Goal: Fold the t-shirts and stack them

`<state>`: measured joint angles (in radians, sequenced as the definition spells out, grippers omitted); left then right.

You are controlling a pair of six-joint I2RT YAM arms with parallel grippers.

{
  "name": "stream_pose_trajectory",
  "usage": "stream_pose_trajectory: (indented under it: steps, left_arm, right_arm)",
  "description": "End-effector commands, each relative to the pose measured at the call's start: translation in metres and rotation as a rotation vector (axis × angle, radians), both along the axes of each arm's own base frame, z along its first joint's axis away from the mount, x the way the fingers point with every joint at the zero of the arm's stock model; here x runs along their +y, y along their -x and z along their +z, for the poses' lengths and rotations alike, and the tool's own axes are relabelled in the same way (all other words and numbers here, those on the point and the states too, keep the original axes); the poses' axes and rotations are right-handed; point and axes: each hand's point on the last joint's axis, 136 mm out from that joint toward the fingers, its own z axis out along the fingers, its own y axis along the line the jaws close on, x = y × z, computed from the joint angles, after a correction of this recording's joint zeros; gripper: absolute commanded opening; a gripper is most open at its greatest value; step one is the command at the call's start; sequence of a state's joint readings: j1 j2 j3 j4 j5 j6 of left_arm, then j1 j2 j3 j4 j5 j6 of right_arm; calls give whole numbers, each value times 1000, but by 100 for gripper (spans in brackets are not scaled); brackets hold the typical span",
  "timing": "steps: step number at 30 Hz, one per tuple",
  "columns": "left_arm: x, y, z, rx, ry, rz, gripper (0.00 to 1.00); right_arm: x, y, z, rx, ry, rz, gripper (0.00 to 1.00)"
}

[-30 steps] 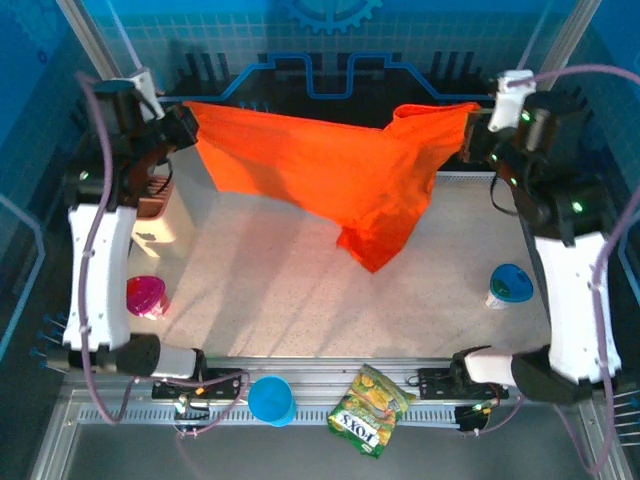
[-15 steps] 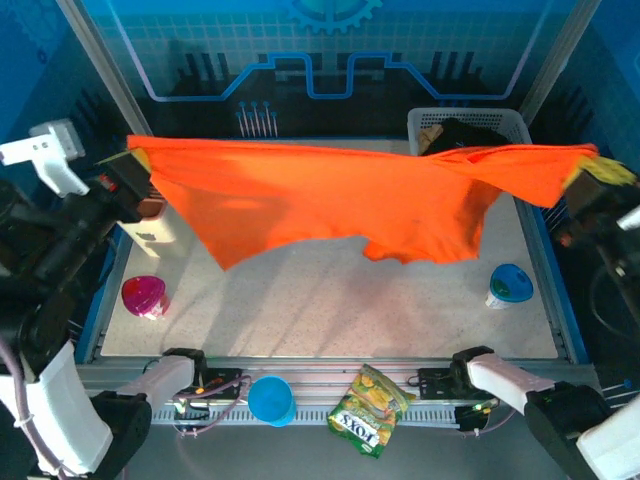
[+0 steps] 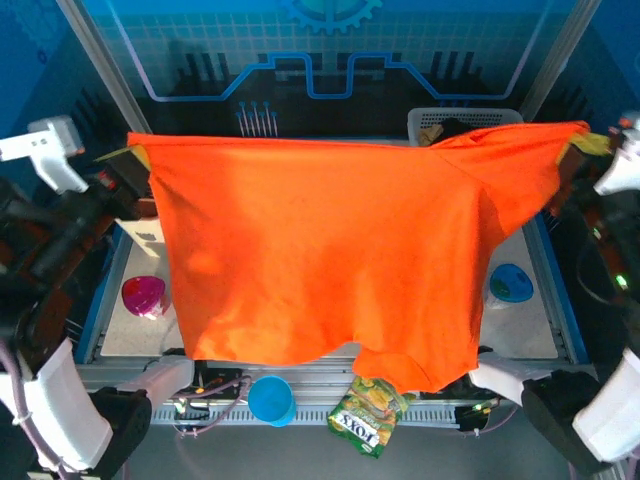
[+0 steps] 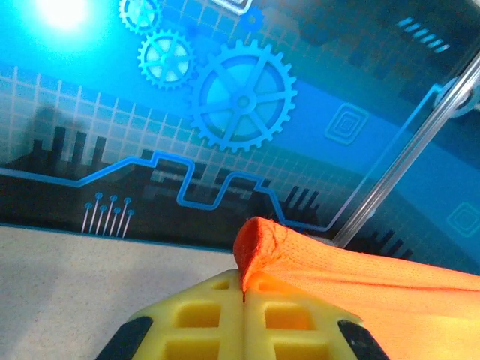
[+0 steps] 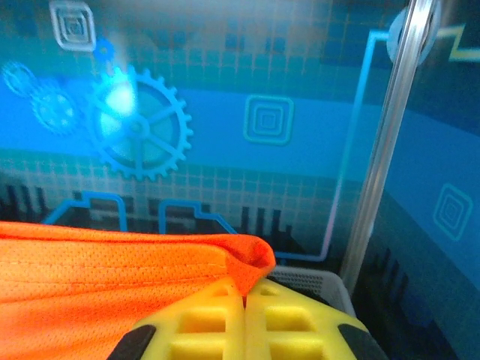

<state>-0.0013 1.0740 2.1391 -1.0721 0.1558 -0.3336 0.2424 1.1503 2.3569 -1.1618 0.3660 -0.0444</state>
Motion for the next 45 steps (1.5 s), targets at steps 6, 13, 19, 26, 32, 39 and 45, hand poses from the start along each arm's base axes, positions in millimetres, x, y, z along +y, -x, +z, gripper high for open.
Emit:
stream_pose_trajectory:
  steps: [6, 13, 19, 26, 32, 39, 45]
  left_arm:
    - [14, -137, -105, 218, -27, 80, 5]
    - [24, -253, -251, 455, -38, 135, 0]
    - [30, -345, -376, 651, -29, 168, 0]
    - [46, -403, -440, 724, -31, 243, 0]
    - [64, -410, -455, 750, -31, 302, 0]
    - [65, -402, -461, 762, -32, 287, 0]
    - [65, -390, -453, 756, -46, 278, 0]
  right_arm:
    - [17, -164, -96, 249, 142, -86, 0]
    - [45, -304, -262, 555, 92, -6, 0]
    - [63, -402, -390, 763, 87, -6, 0]
    - [77, -466, -457, 743, 77, -18, 0]
    - [84, -478, -464, 701, 54, -6, 0]
    - [93, -461, -453, 701, 52, 18, 0]
    - [94, -429, -421, 667, 12, 42, 0]
